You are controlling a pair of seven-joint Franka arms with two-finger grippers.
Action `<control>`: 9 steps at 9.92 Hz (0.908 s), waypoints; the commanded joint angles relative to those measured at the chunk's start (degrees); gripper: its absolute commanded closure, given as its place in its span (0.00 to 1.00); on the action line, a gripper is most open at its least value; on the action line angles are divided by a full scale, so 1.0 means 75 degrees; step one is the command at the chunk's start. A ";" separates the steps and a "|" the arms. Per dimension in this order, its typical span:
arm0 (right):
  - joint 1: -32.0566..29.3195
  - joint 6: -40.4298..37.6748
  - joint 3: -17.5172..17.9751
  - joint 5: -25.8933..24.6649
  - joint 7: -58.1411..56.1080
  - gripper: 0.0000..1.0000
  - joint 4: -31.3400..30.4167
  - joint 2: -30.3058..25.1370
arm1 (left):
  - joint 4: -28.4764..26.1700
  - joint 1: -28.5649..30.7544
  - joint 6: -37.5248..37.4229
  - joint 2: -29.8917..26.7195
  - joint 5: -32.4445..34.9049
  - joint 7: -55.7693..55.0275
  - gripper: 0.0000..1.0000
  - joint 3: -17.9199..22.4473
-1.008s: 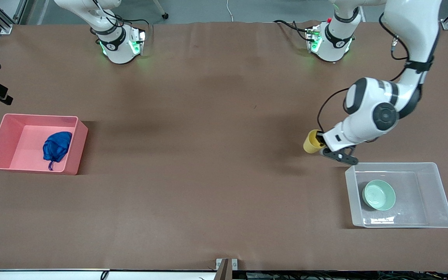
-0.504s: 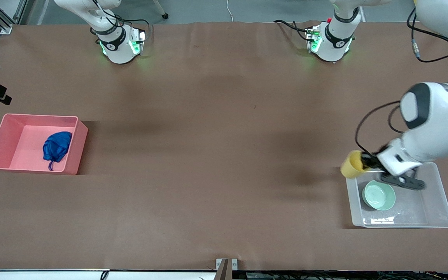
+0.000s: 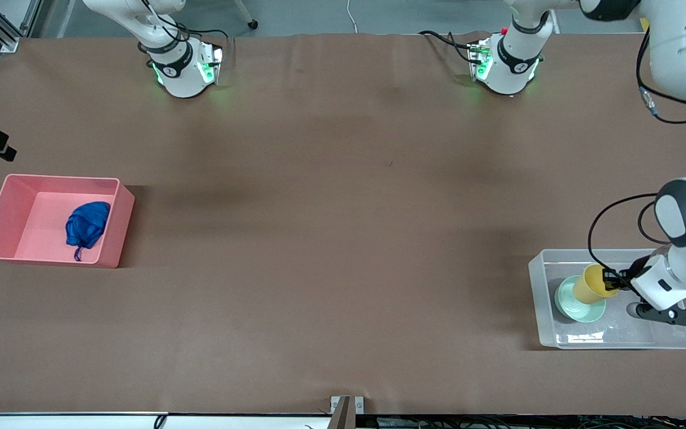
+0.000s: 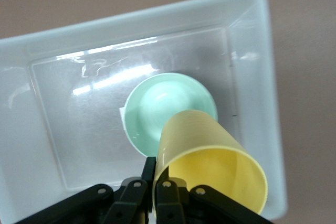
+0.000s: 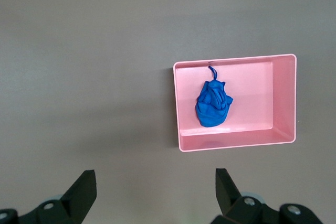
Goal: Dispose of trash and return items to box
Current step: 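Lower the cup into the bowl and open the left gripper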
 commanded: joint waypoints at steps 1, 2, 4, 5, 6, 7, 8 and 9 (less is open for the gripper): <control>-0.0122 0.0041 0.0106 0.0013 0.0007 0.00 0.0005 -0.0059 | 0.0252 0.0088 0.0282 0.0708 0.0032 0.0143 1.00 0.0067; -0.0122 0.0041 0.0106 0.0013 0.0007 0.00 -0.0007 -0.0059 | 0.0229 0.0112 0.0330 0.0837 0.0020 0.0143 0.99 0.0067; -0.0122 -0.0041 0.0095 0.0025 0.0007 0.00 -0.0007 -0.0059 | 0.0147 0.0183 0.0331 0.0944 0.0009 0.0120 0.93 0.0067; -0.0122 -0.0053 0.0095 0.0025 0.0007 0.00 -0.0007 -0.0059 | 0.0158 0.0206 0.0319 0.0886 0.0009 0.0050 0.59 0.0067; -0.0122 -0.0018 0.0095 0.0025 0.0007 0.00 -0.0007 -0.0059 | 0.0181 0.0206 0.0319 0.0711 0.0009 0.0015 0.15 0.0044; -0.0111 -0.0018 0.0095 0.0025 0.0007 0.00 -0.0007 -0.0059 | 0.0182 0.0160 0.0319 0.0362 -0.0015 -0.0009 0.04 0.0020; -0.0122 -0.0041 0.0095 0.0025 0.0007 0.00 -0.0007 -0.0059 | 0.0147 0.0136 0.0296 0.0022 -0.0096 -0.0009 0.00 -0.0003; -0.0111 -0.0053 0.0095 0.0025 -0.0005 0.00 -0.0007 -0.0059 | 0.0054 0.0113 0.0168 -0.0411 -0.0097 -0.0021 0.00 -0.0015</control>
